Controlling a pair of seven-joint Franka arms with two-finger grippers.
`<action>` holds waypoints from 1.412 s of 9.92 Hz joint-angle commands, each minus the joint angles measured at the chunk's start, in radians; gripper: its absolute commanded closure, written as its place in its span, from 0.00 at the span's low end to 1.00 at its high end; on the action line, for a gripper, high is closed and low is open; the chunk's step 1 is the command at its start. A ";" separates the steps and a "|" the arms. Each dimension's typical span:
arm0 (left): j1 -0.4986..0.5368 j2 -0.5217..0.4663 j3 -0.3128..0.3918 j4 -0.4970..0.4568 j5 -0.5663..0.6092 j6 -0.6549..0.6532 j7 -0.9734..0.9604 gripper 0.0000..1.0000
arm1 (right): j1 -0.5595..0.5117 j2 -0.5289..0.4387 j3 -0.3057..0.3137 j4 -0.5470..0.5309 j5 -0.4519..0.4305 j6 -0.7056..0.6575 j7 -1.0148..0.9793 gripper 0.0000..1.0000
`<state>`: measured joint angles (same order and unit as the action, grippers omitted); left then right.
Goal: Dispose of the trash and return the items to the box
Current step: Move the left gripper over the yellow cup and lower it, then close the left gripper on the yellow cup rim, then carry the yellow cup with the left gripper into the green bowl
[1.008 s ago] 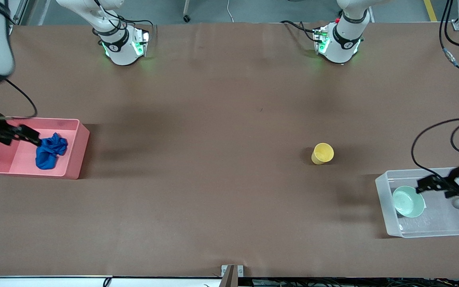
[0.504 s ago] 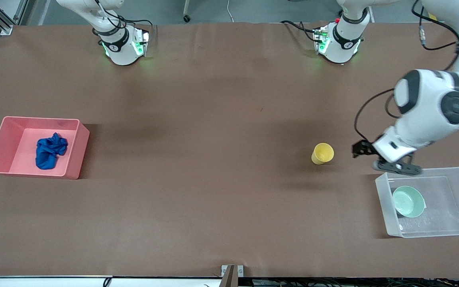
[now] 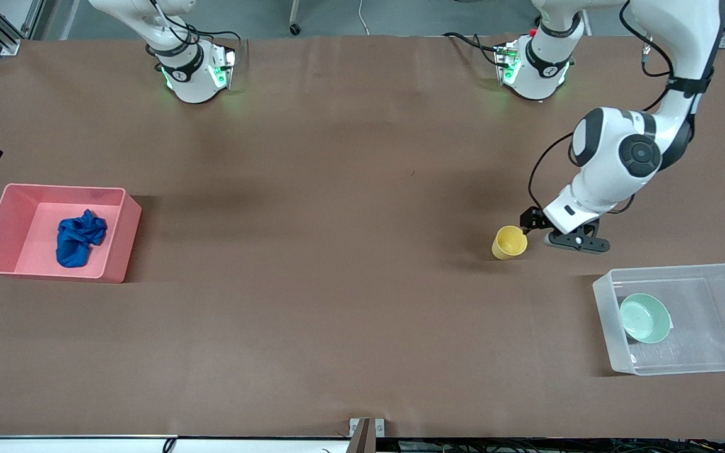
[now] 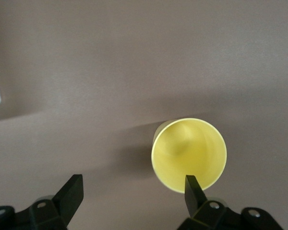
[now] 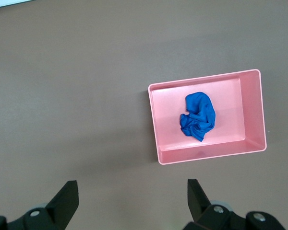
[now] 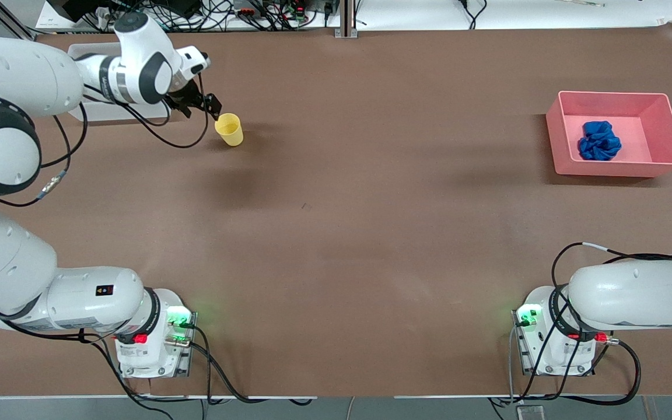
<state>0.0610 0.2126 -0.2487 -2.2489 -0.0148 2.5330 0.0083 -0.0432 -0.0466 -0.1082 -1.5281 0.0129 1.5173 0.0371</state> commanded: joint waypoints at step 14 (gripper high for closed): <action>0.227 0.281 0.005 0.706 0.016 -0.381 0.342 1.00 | -0.001 -0.006 0.019 0.008 -0.016 -0.019 -0.014 0.00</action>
<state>0.2467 0.3397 -0.2412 -1.6745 -0.0147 2.1705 0.2664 -0.0423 -0.0466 -0.0922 -1.5266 0.0085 1.5107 0.0300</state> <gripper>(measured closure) 0.974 0.000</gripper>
